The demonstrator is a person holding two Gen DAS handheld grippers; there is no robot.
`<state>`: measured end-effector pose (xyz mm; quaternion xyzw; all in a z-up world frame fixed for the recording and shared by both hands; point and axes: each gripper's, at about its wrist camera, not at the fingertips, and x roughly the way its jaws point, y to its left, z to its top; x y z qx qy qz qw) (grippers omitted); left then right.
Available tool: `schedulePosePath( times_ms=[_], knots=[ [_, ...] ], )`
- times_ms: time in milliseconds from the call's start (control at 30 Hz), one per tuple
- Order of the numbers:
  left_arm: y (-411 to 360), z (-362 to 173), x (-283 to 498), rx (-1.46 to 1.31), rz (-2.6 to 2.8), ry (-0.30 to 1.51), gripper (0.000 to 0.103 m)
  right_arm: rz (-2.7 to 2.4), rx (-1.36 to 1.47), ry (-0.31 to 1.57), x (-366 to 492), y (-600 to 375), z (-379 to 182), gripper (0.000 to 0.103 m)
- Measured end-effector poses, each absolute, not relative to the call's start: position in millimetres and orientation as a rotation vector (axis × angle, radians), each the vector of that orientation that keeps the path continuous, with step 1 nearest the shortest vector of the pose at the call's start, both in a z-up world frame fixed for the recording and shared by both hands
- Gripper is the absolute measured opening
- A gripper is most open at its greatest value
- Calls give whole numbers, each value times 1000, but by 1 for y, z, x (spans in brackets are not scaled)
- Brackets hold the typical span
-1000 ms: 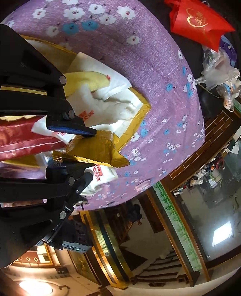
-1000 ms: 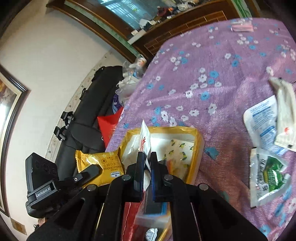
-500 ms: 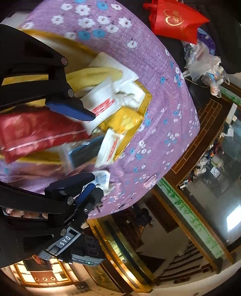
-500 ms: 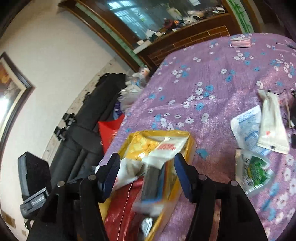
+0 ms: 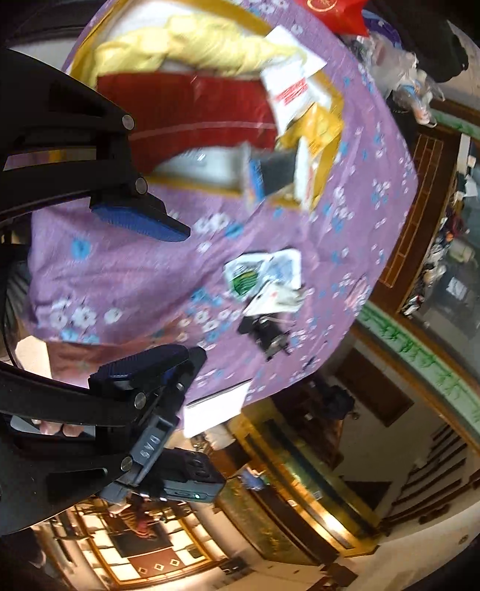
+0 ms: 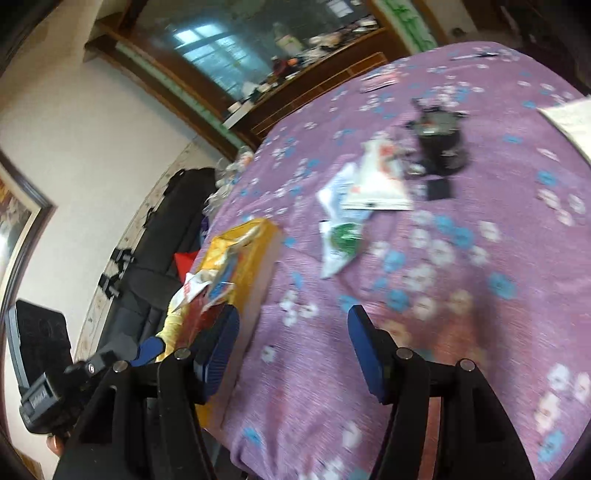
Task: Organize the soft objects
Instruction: 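Reach both tools toward the green-print sachet and remaining white packets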
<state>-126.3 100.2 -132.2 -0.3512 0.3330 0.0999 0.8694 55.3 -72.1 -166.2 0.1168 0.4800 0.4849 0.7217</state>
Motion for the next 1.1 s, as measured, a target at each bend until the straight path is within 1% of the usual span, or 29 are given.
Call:
schedulePosePath(
  times_ms=[100,267,600,900,1067,1100],
  knots=[
    [87,-135,-114,-706,210,730,57,1058,288,1061,64,-87,-169,62],
    [86,-143,-86,-685,247,782,57,1040,330,1082,85,-94,-176,62],
    [102,-168,-35,-681,289,856,57,1071,324,1120,121,-69,-185,62],
    [118,-190,-6,-689,288,908,57,1051,262,1158,166,-14,-183,61],
    [125,-191,0,-701,296,919,57,996,187,1140,185,19,-181,60],
    [126,-192,2,-701,301,925,57,976,151,1110,186,26,-182,60]
  ],
)
